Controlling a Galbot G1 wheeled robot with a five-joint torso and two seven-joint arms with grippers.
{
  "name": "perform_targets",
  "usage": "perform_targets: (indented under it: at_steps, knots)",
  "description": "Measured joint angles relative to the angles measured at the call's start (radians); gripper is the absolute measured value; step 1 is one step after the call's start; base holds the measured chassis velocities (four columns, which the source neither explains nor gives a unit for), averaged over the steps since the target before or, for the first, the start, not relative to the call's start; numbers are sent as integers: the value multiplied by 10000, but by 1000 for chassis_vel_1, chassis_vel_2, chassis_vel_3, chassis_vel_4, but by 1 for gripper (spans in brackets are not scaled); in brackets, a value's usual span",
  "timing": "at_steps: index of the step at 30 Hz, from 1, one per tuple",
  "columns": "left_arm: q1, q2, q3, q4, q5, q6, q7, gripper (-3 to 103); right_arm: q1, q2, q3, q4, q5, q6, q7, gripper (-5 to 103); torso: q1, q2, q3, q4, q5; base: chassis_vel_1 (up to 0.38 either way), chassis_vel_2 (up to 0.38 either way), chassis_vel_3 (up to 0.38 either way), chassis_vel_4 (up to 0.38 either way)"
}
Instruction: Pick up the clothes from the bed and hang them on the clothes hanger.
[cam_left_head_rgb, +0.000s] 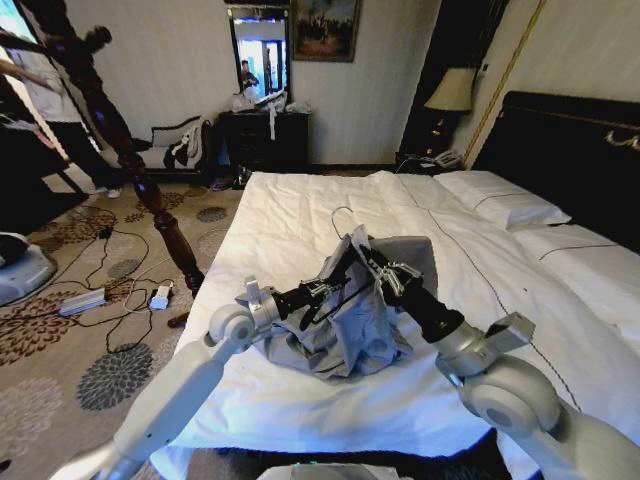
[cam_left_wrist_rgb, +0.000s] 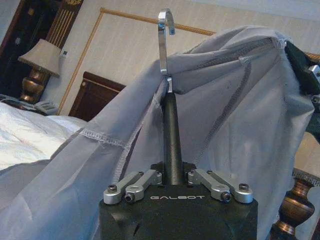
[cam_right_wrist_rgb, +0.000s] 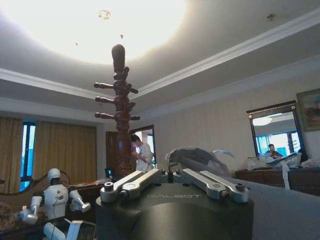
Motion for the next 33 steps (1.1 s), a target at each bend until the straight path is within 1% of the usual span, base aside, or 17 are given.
perform_targets:
  at_steps: [7,11,14,15,17,18,19,20,21,22,23,26,27,28,31,32,33]
  knots:
    - [76,166,54,-265,-66,-2,-10,16,249,108,-377,-496,-400,-223,184,-1,0,-1,0,1,1,0,0,0,0]
    - [195,260,66,-396,-58,-15,-9,16,382,115,-570,-677,-520,-629,343,7,0,0,1,0,-1,0,0,0,0]
    - [286,271,10,-430,-47,-36,-11,16,506,179,-833,-746,-147,-1065,520,23,0,-1,1,0,-1,0,0,0,0]
    - [286,271,10,-430,-47,-36,-11,16,506,179,-833,-746,-147,-1065,520,23,0,-1,1,0,-1,0,0,0,0]
    - [356,285,-6,-412,-9,-57,-12,16,534,206,-913,-600,1012,-1434,656,33,0,0,0,0,-1,0,0,0,0]
    - [356,285,-6,-412,-9,-57,-12,16,534,206,-913,-600,1012,-1434,656,33,0,0,0,0,-1,0,0,0,0]
    - [385,288,-12,-387,25,-68,-12,16,569,236,-925,-453,1823,-1590,777,33,0,0,0,0,-1,0,0,0,0]
    - [422,286,-21,-351,71,-77,-12,16,596,270,-912,-253,2661,-1712,864,44,0,0,0,0,-1,0,0,0,0]
    - [449,279,-39,-323,97,-85,-12,16,602,275,-873,-65,3194,-1800,894,44,0,0,0,0,-1,0,0,0,0]
    - [468,261,-67,-290,115,-98,-11,16,587,270,-820,145,3619,-1918,929,50,0,0,0,0,-3,0,0,0,0]
    - [468,261,-67,-290,115,-98,-11,16,587,270,-820,145,3619,-1918,929,50,0,0,0,0,-3,0,0,0,0]
    - [505,197,-208,-172,150,-119,-6,16,369,204,-759,309,4353,-2109,1210,66,0,0,0,-1,-2,0,0,0,0]
    - [540,165,-295,-133,163,-127,1,16,282,193,-734,308,4495,-2124,1388,66,0,0,0,-2,-2,0,0,0,0]
    - [540,165,-295,-133,163,-127,1,16,282,193,-734,308,4495,-2124,1388,66,0,0,0,-2,-2,0,0,0,0]
    - [674,131,-548,-44,198,-141,46,16,207,131,-434,308,4548,-2070,1793,83,0,-1,0,-2,-1,0,0,0,0]
    - [697,149,-589,-42,198,-146,52,16,298,122,-339,309,4538,-2000,1934,83,0,0,0,-2,-2,0,0,0,0]
    - [721,209,-623,-46,194,-152,72,16,646,127,-246,311,4366,-1733,2516,88,0,0,0,-3,-2,0,0,0,0]
